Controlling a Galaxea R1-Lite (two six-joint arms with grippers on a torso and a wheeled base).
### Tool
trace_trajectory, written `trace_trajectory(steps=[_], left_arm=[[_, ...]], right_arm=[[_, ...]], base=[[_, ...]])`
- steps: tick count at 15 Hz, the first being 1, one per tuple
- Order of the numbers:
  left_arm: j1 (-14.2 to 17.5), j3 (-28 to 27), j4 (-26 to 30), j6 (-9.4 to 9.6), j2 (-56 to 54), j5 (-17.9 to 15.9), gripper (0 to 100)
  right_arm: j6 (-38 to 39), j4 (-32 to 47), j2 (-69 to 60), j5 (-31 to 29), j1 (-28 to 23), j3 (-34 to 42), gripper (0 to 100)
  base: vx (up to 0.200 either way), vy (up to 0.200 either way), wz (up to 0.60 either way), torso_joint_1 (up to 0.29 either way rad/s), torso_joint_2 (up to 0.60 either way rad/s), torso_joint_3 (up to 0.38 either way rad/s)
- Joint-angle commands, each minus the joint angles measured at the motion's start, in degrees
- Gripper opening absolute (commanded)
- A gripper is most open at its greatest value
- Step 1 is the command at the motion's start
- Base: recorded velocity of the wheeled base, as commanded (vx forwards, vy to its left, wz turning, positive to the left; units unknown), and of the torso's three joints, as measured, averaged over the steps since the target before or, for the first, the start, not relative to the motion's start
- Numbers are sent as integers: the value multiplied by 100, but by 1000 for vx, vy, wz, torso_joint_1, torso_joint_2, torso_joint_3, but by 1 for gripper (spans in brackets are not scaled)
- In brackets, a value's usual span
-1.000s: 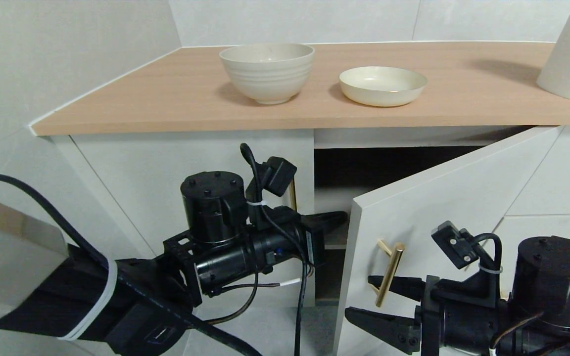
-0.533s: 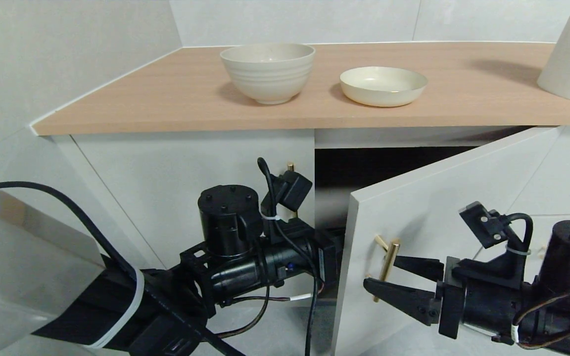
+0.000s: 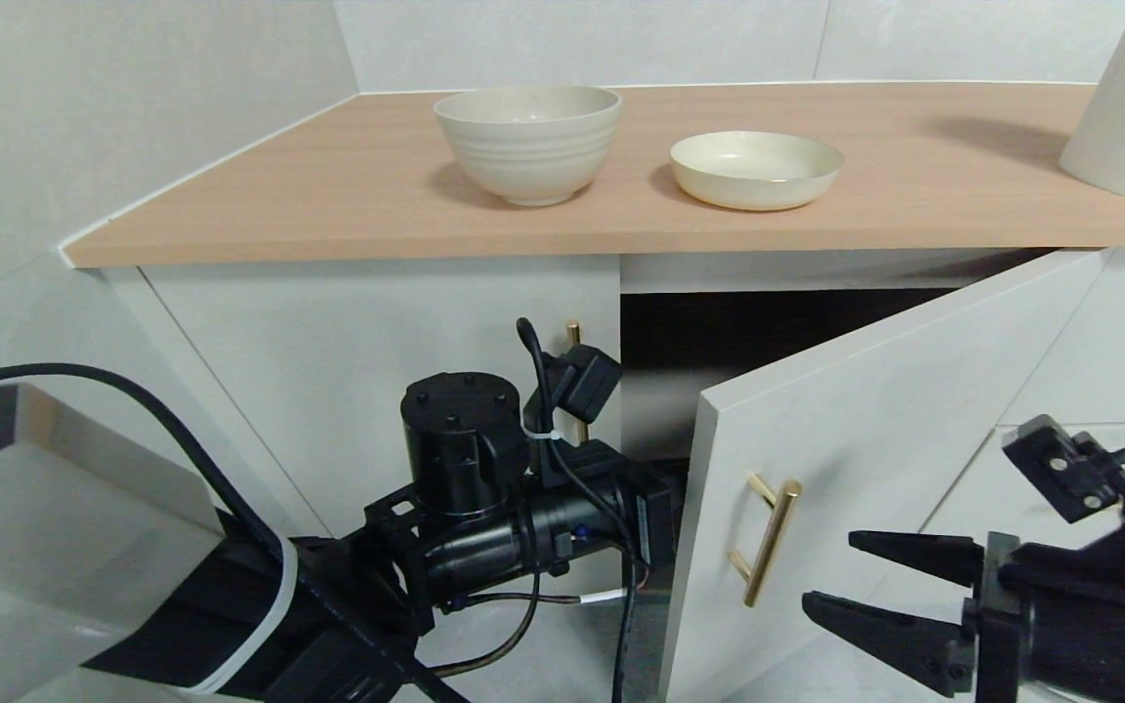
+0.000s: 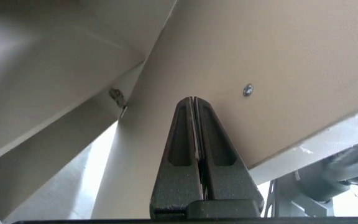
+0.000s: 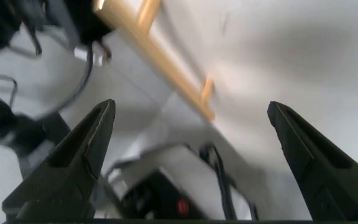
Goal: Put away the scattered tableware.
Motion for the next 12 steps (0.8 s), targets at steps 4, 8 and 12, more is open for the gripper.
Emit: trace_trajectory(steps=[4, 8, 12], left_arm=[[-97, -2, 14, -1, 70, 6, 0], [-255, -90, 67, -1, 175, -12, 0], [-238, -652, 199, -1, 641, -12, 0]], right_arm=[[-55, 1320, -1692, -91, 323, -20, 100], [-55, 1346, -1842, -99, 332, -11, 100], [-64, 1407, -1947, -99, 332, -3, 100]], base=[[0, 0, 0, 0, 0, 0], [-150, 0, 0, 3, -1, 2], [-100, 0, 0, 2, 0, 2]])
